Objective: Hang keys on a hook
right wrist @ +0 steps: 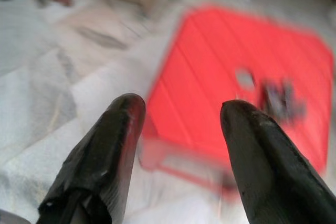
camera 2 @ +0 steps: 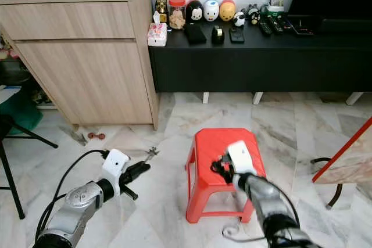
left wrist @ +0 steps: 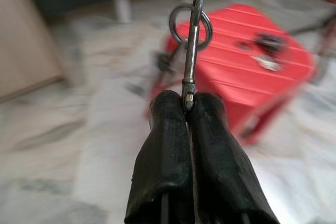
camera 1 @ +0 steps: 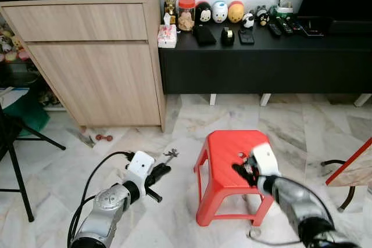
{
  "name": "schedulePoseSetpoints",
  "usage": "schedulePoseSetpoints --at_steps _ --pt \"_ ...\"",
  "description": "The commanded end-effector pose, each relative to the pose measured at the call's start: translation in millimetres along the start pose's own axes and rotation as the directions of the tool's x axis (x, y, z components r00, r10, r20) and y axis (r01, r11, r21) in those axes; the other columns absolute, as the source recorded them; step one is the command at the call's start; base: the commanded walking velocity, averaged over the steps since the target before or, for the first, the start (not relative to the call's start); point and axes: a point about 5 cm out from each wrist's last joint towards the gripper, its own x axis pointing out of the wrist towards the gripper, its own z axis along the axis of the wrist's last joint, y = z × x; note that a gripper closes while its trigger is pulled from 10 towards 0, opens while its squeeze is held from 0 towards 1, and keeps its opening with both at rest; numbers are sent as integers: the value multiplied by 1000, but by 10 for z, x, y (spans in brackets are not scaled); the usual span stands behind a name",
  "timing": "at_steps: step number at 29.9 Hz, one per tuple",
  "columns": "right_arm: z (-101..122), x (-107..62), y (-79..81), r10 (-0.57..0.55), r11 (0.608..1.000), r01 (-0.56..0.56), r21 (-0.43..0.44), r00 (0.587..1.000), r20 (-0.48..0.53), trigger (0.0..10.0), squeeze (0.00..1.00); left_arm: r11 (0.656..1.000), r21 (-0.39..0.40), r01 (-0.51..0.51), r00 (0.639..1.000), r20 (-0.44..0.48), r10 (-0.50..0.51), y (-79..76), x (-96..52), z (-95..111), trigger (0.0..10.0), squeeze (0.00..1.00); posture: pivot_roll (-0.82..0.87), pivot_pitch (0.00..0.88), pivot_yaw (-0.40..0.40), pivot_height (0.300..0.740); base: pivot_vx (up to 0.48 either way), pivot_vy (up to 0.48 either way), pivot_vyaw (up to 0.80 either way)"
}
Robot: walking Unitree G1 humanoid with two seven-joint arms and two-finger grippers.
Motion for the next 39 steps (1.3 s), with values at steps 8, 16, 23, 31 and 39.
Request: schedulePoseSetpoints --at_steps 8,16,23,31,39 --pt "-598 -139 49 -190 961 211 180 973 -130 10000 0 977 -107 -185 978 73 193 36 18 -6 10000 0 88 51 -24 740 0 0 0" --pt "-987 -275 161 -255 935 304 184 934 -249 10000 0 957 -106 -268 956 95 279 35 38 5 10000 0 76 17 -15 740 0 0 0" --pt "-1307 -429 247 -242 922 329 202 901 -361 10000 0 958 -91 -273 948 146 284 -28 81 83 10000 0 92 2 -19 740 0 0 0" --pt "-1308 -433 232 -231 923 322 210 901 -366 10000 0 954 -105 -282 935 193 297 -8 100 156 10000 0 74 36 -19 740 0 -191 0" --pt "-1347 -452 264 -228 938 305 164 900 -371 10000 0 951 -108 -290 923 231 308 46 66 207 10000 0 76 59 -17 740 0 -259 0"
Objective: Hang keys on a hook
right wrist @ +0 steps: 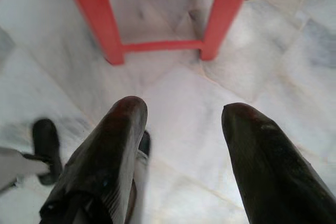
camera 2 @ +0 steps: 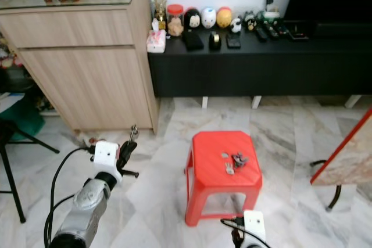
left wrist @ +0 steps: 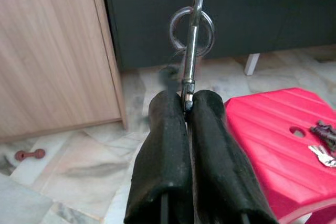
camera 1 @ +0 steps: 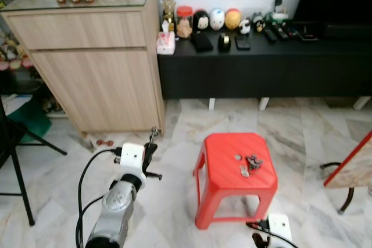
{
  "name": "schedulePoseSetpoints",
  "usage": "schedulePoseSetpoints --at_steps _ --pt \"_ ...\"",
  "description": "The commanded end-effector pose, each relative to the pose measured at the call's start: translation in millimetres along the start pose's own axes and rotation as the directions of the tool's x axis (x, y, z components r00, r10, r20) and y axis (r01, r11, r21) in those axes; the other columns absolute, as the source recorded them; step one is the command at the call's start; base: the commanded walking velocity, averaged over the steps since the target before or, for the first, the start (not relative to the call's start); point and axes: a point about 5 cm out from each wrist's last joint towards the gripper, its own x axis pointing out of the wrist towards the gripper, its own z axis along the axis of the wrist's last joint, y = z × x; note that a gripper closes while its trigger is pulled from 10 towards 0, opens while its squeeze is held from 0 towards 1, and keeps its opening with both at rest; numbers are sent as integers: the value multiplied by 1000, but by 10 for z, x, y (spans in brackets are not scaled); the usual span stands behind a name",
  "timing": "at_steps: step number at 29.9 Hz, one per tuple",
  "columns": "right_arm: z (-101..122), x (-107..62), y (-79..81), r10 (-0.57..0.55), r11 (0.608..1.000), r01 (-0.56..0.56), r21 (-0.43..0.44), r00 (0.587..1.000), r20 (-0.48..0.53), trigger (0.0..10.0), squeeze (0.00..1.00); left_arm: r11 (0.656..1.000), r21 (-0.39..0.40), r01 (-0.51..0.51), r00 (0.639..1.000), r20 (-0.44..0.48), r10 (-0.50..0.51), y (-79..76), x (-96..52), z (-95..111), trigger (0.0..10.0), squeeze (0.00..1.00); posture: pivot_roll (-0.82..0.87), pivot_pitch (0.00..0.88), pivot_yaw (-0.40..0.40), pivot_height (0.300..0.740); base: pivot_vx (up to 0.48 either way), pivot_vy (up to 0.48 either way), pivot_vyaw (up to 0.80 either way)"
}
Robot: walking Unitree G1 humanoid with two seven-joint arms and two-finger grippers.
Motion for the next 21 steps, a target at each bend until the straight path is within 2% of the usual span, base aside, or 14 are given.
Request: schedulePoseSetpoints --at_steps 1,12,21 --pt "-8 2 40 10 1000 -10 -2 1000 -2 10000 0 1000 9 -11 999 34 11 53 6 61 10000 0 76 59 -17 740 0 -259 0" --pt "-21 0 53 30 1000 -30 -1 1000 -8 10000 0 1000 5 -25 997 67 24 82 35 118 10000 0 77 65 -23 740 0 -262 0" --pt "-39 0 84 36 999 -36 9 999 -12 10000 0 1000 6 -14 997 80 14 54 44 132 10000 0 83 29 -18 740 0 -312 0"
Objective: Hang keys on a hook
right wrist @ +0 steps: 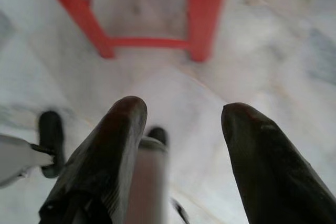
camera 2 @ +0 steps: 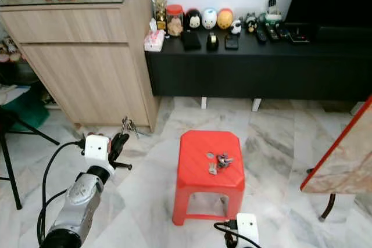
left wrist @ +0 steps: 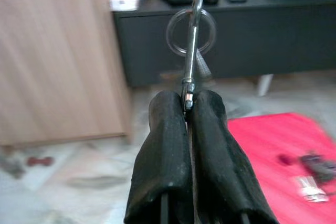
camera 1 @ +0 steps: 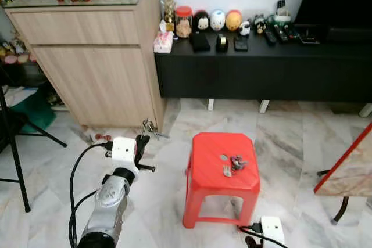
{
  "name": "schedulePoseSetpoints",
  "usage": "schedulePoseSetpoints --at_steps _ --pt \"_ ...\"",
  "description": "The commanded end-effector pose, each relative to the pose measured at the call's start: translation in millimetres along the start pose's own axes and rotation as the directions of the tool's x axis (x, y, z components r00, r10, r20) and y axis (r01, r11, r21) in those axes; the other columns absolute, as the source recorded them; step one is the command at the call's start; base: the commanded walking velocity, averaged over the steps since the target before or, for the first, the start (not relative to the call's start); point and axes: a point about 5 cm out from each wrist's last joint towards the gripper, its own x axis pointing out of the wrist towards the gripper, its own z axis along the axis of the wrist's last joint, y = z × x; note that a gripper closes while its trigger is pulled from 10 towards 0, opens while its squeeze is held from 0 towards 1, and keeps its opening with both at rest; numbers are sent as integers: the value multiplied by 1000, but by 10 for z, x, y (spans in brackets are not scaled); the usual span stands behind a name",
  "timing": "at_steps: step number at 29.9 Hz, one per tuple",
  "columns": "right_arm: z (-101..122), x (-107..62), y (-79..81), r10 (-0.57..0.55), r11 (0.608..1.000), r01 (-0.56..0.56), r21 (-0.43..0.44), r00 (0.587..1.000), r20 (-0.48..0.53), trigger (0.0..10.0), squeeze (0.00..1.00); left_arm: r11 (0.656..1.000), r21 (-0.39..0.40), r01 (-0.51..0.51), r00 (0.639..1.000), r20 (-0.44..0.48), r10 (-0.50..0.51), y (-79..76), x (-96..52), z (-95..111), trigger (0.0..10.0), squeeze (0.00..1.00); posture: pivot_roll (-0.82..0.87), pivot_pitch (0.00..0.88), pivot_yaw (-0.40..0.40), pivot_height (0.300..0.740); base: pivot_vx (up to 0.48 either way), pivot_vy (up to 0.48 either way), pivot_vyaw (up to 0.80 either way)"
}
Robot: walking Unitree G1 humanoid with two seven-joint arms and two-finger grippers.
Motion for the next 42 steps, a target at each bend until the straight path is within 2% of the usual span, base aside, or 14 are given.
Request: schedulePoseSetpoints --at_steps 1,9,13,34,38,42 --pt "25 6 15 4 1000 -4 17 1000 7 10000 0 1000 13 8 1000 11 -9 17 -8 14 10000 0 84 23 -17 740 0 -311 0" --pt "16 4 14 -4 1000 4 12 1000 7 10000 0 1000 10 23 1000 12 -24 -12 1 10 10000 0 85 0 -11 740 0 -316 0" --pt "24 5 -4 -13 999 12 40 1000 8 10000 0 999 7 32 999 18 -32 -35 19 29 10000 0 83 8 -12 740 0 -316 0" --pt "64 12 4 -18 998 16 58 1000 24 10000 0 999 -3 51 998 27 -51 -69 39 64 10000 0 75 66 -12 740 0 -317 0" --pt "67 13 -9 -26 999 25 25 1000 12 10000 0 998 -7 58 998 27 -58 -91 41 63 10000 0 72 73 -11 740 0 -318 0" --pt "67 13 -10 -27 999 27 44 1000 16 10000 0 998 -11 59 998 29 -59 -97 43 68 10000 0 69 84 -10 740 0 -318 0"
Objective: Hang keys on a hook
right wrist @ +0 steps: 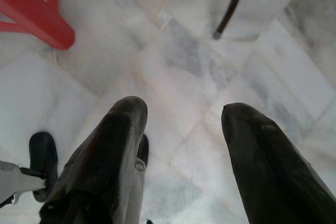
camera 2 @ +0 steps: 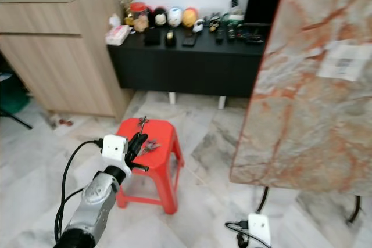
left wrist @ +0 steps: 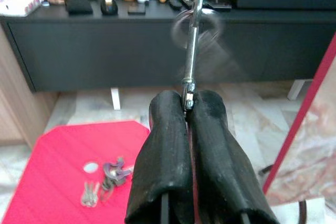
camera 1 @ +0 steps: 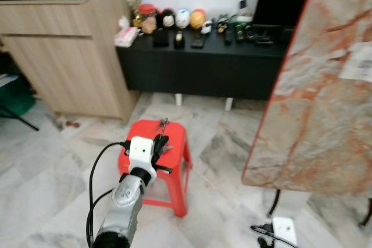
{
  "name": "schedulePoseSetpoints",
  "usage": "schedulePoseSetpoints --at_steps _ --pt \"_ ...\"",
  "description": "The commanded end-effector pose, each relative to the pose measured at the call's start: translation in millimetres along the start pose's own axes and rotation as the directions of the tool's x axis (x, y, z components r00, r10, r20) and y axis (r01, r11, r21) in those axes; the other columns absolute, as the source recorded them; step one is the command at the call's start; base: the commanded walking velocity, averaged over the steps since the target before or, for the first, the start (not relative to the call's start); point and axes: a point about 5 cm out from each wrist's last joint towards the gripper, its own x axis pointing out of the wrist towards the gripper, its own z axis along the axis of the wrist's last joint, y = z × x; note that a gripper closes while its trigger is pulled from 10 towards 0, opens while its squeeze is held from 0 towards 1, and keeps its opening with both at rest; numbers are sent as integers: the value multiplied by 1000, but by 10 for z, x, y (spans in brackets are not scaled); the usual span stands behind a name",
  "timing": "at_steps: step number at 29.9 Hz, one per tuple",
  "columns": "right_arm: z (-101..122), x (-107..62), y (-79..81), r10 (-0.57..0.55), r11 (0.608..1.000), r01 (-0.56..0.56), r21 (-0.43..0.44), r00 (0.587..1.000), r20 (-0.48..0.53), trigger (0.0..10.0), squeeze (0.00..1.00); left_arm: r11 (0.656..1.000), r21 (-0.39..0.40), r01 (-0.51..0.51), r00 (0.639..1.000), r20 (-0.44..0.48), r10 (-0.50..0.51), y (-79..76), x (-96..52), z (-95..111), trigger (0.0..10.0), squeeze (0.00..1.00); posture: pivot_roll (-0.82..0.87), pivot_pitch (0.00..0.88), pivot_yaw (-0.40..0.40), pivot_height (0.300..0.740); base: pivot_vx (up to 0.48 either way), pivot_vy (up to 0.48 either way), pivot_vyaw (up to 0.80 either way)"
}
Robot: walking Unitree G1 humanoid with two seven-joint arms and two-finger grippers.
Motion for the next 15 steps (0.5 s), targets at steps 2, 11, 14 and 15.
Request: schedulePoseSetpoints --at_steps 2,11,14,15 --pt "-50 -2 67 16 1000 -16 13 1000 -18 10000 0 1000 -6 -10 1000 3 10 30 -1 18 10000 0 68 87 -9 740 0 -317 0" --pt "-58 -6 66 20 999 -19 29 1000 -11 10000 0 1000 -11 -1 1000 6 2 4 -9 17 10000 0 75 75 -14 740 0 -316 -606" --pt "-68 -8 68 27 999 -26 20 1000 -16 10000 0 1000 -13 -1 1000 9 1 -2 -16 17 10000 0 82 67 -16 740 0 -315 -781" --pt "-69 -8 69 28 999 -27 19 999 -17 10000 0 1000 -14 -1 1000 9 1 -2 -17 18 10000 0 83 67 -15 740 0 -315 -781"
